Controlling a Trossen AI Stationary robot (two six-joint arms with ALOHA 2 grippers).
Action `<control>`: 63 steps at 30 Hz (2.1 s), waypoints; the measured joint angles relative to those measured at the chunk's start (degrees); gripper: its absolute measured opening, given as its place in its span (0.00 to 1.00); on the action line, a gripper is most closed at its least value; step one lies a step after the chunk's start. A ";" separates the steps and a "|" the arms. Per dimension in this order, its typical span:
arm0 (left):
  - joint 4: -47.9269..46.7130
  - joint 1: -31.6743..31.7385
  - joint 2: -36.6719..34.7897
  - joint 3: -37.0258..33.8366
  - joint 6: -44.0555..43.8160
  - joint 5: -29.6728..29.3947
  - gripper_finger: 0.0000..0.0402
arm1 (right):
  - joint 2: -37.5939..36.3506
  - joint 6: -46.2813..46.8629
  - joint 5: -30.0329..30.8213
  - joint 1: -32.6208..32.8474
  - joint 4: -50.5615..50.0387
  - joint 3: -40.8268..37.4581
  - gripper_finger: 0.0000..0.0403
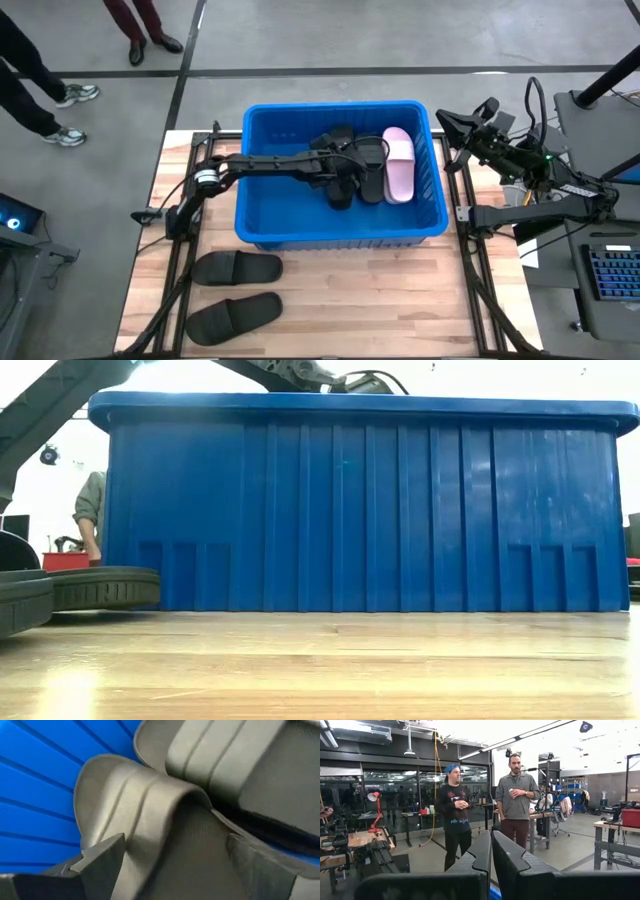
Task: Pick and place slides into bin
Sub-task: Stack the black slide on top of the black slide on the blue bin, then put the black slide into the blue bin
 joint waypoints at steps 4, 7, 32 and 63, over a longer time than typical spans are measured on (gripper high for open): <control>0.28 0.04 -0.59 0.34 1.68 -0.08 0.83 | 0.00 0.02 0.00 -0.01 -0.15 0.00 0.02; 0.32 0.01 -1.23 0.35 4.13 -0.22 0.83 | 0.00 0.02 0.00 -0.01 -0.25 0.00 0.02; 1.77 -2.24 -10.95 0.91 4.07 0.29 0.83 | 0.00 -0.57 0.02 -0.02 -0.15 0.00 0.02; 7.90 -4.43 -34.63 -0.57 2.54 29.01 0.33 | -0.02 9.50 0.02 0.00 1.35 0.00 0.02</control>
